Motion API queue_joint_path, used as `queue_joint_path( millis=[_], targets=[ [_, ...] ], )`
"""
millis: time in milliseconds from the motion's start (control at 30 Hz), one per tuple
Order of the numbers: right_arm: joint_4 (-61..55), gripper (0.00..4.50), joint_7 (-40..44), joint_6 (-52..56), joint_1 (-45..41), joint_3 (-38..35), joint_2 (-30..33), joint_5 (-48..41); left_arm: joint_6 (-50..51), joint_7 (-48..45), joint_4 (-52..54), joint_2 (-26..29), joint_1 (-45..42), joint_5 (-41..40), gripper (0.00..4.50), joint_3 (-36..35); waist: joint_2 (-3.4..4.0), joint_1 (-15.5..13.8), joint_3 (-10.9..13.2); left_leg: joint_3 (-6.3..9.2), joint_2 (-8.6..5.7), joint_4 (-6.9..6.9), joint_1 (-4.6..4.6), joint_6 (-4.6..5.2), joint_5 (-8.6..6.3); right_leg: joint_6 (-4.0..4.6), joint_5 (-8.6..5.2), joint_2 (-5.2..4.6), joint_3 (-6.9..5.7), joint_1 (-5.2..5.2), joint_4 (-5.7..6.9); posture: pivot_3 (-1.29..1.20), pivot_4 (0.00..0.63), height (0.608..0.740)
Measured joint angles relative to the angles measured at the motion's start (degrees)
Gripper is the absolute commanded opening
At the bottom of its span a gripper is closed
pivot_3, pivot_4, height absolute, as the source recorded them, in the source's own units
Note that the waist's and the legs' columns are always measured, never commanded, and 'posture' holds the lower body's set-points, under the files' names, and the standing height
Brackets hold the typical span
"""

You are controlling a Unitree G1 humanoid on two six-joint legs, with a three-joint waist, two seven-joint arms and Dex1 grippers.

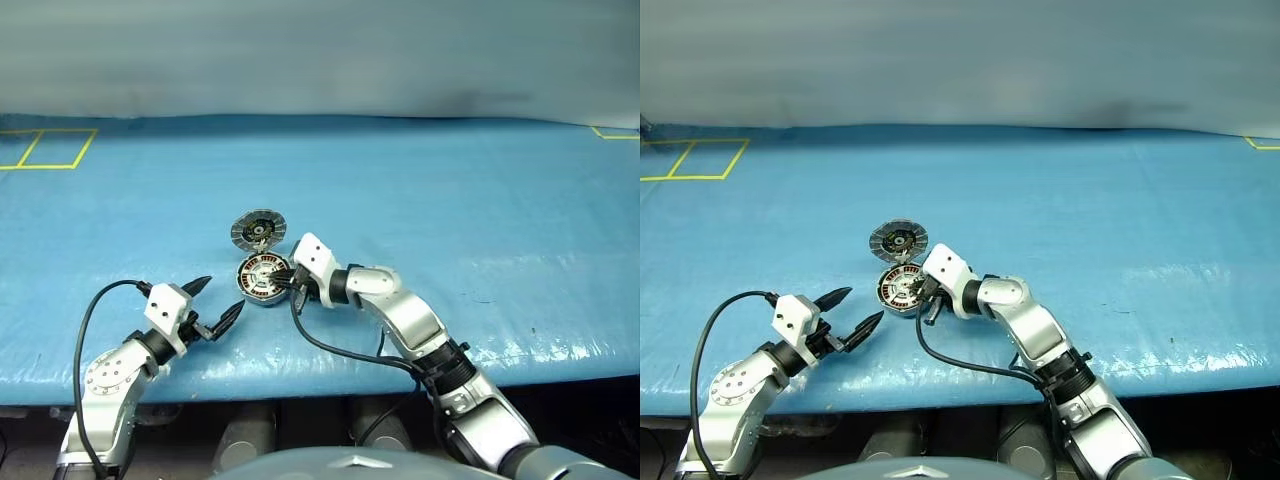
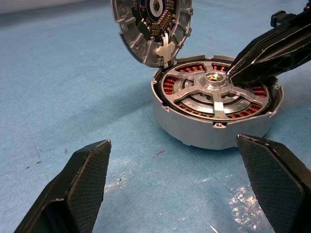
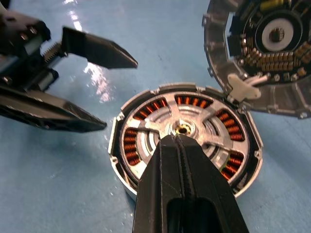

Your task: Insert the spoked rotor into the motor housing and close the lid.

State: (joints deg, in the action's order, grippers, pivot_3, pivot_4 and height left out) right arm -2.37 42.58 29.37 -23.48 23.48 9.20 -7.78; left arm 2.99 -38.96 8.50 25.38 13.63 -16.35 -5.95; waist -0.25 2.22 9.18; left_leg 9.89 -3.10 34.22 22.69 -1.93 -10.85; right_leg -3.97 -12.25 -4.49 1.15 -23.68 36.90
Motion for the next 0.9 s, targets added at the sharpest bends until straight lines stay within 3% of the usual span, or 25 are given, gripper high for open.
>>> queue_joint_path(
  millis=[233,467,733,900],
  targets=[
    [-3.06,0.03,-4.11,0.40,-2.57,-5.83,1.90,-0.98,0.00,-0.95,0.00,-0.01,-0.23,-0.40,4.50,0.00,0.00,-0.11,0.00,-0.01,-0.01,0.02,-0.01,0.00,0.00,0.00,0.00,0.00,0.00,0.01,0.01,0.00,0.150,0.740],
    [8.39,0.03,-15.48,0.66,-9.29,-12.01,1.60,4.06,-0.03,-1.65,0.00,-0.06,-0.16,-0.70,4.50,-0.07,0.00,0.05,0.00,-0.05,0.00,-0.05,-0.01,0.00,0.00,0.03,0.00,0.00,0.01,-0.04,0.01,0.00,0.150,0.740],
    [29.35,0.03,-6.63,-8.60,-21.27,-14.70,-7.95,-1.90,-0.20,-2.31,-0.20,-0.24,-1.07,-1.05,4.50,-0.25,0.05,1.37,0.03,-0.06,0.02,-0.07,-0.02,0.01,0.01,-0.15,0.13,0.04,0.01,-0.03,0.01,0.00,0.150,0.740],
    [37.86,0.03,-9.27,-14.57,-25.56,-15.59,-8.65,0.37,-0.85,-1.43,0.21,-1.04,-0.03,-3.84,4.50,-2.84,0.05,1.21,0.03,-0.02,-0.01,-0.09,0.00,0.00,0.01,-0.13,0.14,0.04,0.02,-0.06,0.00,0.00,0.150,0.740]
  ],
)
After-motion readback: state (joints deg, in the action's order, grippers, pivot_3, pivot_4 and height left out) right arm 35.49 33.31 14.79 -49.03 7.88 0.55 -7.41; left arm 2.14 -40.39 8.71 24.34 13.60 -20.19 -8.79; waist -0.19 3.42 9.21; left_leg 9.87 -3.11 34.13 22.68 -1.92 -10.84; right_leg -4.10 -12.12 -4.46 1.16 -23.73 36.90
